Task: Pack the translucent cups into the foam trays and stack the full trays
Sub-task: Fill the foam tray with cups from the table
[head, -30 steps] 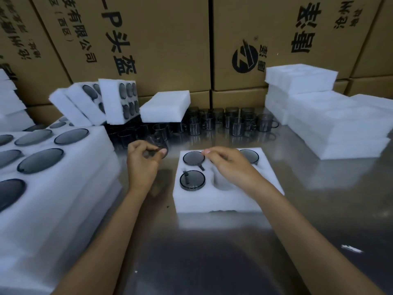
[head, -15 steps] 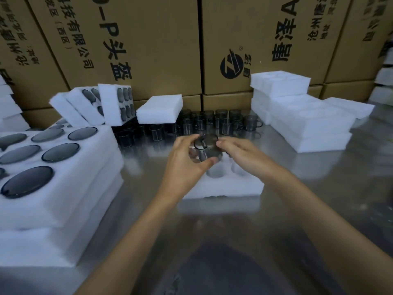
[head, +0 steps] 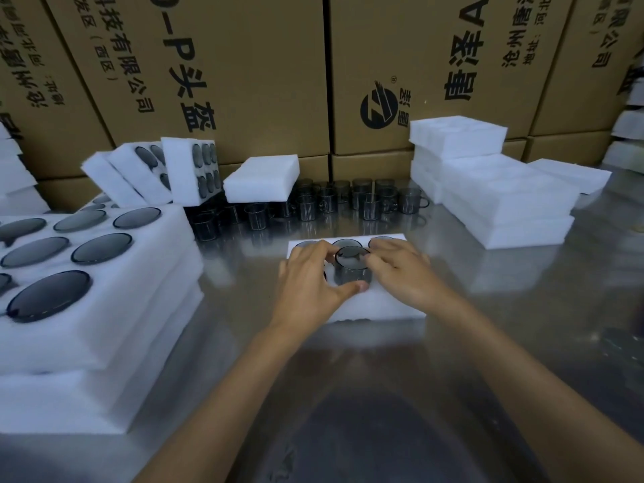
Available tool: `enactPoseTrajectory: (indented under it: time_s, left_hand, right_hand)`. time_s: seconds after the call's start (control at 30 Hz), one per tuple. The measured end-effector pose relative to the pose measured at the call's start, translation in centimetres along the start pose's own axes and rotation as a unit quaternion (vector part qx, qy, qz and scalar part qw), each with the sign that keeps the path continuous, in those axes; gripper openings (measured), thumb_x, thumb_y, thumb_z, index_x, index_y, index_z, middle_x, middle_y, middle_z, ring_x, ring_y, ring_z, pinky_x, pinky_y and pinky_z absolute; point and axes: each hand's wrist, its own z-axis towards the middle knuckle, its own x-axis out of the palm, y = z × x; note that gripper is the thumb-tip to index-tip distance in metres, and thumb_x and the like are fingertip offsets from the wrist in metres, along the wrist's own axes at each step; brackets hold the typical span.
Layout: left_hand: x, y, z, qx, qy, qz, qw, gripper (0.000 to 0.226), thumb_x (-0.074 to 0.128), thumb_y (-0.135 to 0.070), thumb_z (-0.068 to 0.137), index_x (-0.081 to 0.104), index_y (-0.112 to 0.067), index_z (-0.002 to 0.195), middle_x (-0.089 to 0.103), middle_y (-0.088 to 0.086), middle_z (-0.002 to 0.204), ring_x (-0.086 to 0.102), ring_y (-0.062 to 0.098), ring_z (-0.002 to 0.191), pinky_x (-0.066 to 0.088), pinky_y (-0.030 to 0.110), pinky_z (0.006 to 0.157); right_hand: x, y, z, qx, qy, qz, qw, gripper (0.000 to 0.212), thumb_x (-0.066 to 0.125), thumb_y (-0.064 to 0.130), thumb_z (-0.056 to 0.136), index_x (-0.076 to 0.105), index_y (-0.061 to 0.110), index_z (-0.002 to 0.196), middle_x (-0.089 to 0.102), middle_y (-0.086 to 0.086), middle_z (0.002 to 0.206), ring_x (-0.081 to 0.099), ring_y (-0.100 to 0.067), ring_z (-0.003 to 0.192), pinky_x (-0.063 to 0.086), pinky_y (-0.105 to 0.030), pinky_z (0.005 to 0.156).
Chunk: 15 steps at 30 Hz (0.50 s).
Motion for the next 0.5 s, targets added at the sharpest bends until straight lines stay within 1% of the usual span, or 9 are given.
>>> enactPoseTrajectory:
  time_s: [0.03, 0.07, 0.1, 0.2, 0.3, 0.4, 0.5]
  left_hand:
    - [0.0, 0.1, -0.1, 0.022, -0.006, 0.025, 0.999, 0.054, 0.078, -0.060, 0.068, 0.059, -0.030, 0.110, 0.059, -0.020, 0.107, 0.046, 0.007, 0.112, 0.024, 0.024, 0.084]
    - [0.0, 0.2, -0.1, 0.041, -0.012, 0.040, 0.998, 0.055, 0.075, -0.063, 0.070, 0.059, -0.032, 0.112, 0.058, -0.022, 0.108, 0.045, 0.005, 0.113, 0.020, 0.021, 0.083]
    - [0.0, 0.3, -0.2, 0.050, -0.013, 0.046, 0.998, 0.055, 0.073, -0.064, 0.071, 0.059, -0.033, 0.114, 0.057, -0.023, 0.108, 0.044, 0.003, 0.113, 0.018, 0.019, 0.083]
    - [0.0, 0.6, 0.0, 0.045, -0.001, 0.039, 0.998, 0.058, 0.070, -0.068, 0.071, 0.059, -0.033, 0.116, 0.058, -0.024, 0.109, 0.045, -0.002, 0.111, 0.016, 0.016, 0.087]
    - [0.0, 1.1, 0.1, 0.042, 0.001, 0.037, 0.998, 0.059, 0.068, -0.072, 0.070, 0.060, -0.036, 0.115, 0.059, -0.022, 0.110, 0.041, -0.009, 0.109, 0.016, 0.016, 0.088]
    - [-0.1, 1.7, 0.3, 0.049, -0.001, 0.043, 0.998, 0.061, 0.065, -0.075, 0.069, 0.062, -0.036, 0.115, 0.060, -0.022, 0.109, 0.043, -0.004, 0.112, 0.017, 0.017, 0.086]
    - [-0.4, 1.9, 0.4, 0.082, -0.008, 0.097, 0.992, 0.066, 0.053, -0.081, 0.071, 0.064, -0.035, 0.117, 0.061, -0.022, 0.109, 0.045, 0.002, 0.113, 0.018, 0.020, 0.086]
  right_hand:
    - [0.1, -0.2, -0.2, -0.007, -0.010, -0.006, 1.000, 0.030, 0.042, 0.029, 0.102, 0.068, 0.044, 0.108, 0.055, 0.028, 0.116, 0.035, -0.003, 0.135, 0.017, -0.039, 0.112]
    - [0.2, -0.4, -0.3, -0.016, -0.018, -0.004, 1.000, 0.034, 0.043, 0.030, 0.102, 0.062, 0.044, 0.128, 0.054, 0.025, 0.130, 0.033, 0.000, 0.137, 0.015, -0.037, 0.114]
    - [0.2, -0.4, -0.4, -0.028, -0.024, 0.003, 0.999, 0.037, 0.044, 0.030, 0.102, 0.057, 0.044, 0.135, 0.054, 0.021, 0.135, 0.034, 0.001, 0.136, 0.015, -0.036, 0.115]
    - [0.4, -0.4, -0.4, -0.045, -0.043, 0.005, 0.998, 0.035, 0.046, 0.030, 0.102, 0.060, 0.045, 0.130, 0.060, 0.015, 0.127, 0.041, -0.001, 0.130, 0.022, -0.038, 0.113]
    - [0.6, -0.6, -0.5, -0.050, -0.060, -0.010, 0.997, 0.032, 0.048, 0.035, 0.101, 0.062, 0.038, 0.130, 0.061, 0.011, 0.129, 0.040, -0.004, 0.132, 0.022, -0.034, 0.110]
    - [0.9, -0.7, -0.7, -0.058, -0.060, -0.036, 0.996, 0.037, 0.046, 0.042, 0.101, 0.061, 0.035, 0.134, 0.061, 0.009, 0.132, 0.038, -0.004, 0.133, 0.019, -0.029, 0.101]
    - [0.8, -0.5, -0.7, -0.057, -0.049, -0.080, 0.994, 0.041, 0.041, 0.048, 0.101, 0.056, 0.037, 0.139, 0.058, 0.014, 0.137, 0.032, -0.003, 0.135, 0.015, -0.026, 0.095]
